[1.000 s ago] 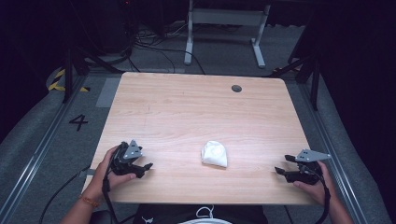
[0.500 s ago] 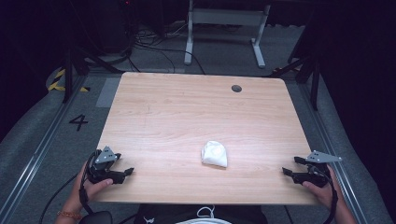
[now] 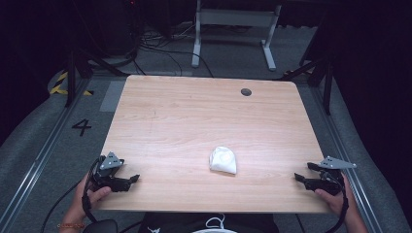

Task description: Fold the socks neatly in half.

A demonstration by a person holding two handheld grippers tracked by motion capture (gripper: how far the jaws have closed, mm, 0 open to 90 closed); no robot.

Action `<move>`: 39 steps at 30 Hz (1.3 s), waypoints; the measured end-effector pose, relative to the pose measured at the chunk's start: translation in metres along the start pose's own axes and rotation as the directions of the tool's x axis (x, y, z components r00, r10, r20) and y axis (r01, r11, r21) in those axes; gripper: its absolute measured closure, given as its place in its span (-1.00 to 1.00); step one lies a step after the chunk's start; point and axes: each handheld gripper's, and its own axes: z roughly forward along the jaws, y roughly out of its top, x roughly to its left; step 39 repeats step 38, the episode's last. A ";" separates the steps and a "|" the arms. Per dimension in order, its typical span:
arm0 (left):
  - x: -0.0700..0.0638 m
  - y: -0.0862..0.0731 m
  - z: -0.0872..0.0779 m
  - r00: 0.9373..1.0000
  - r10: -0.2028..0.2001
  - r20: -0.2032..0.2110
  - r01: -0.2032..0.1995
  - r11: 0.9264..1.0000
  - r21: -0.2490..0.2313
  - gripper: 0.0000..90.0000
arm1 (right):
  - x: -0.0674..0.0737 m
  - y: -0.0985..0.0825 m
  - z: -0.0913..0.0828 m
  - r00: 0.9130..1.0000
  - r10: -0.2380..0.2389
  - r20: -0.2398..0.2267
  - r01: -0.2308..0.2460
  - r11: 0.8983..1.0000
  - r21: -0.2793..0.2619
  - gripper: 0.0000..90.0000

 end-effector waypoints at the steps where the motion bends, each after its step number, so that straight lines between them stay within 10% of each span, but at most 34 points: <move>1: 0.000 0.000 0.000 1.000 -0.004 0.001 0.004 1.000 -0.001 -0.67 | 0.000 0.000 0.000 1.000 -0.002 0.005 0.002 1.000 0.001 -0.47; 39: 0.000 0.001 0.002 1.000 0.001 -0.001 -0.001 1.000 -0.001 -0.71 | -0.001 0.000 0.000 1.000 0.009 0.012 -0.009 1.000 0.000 -0.46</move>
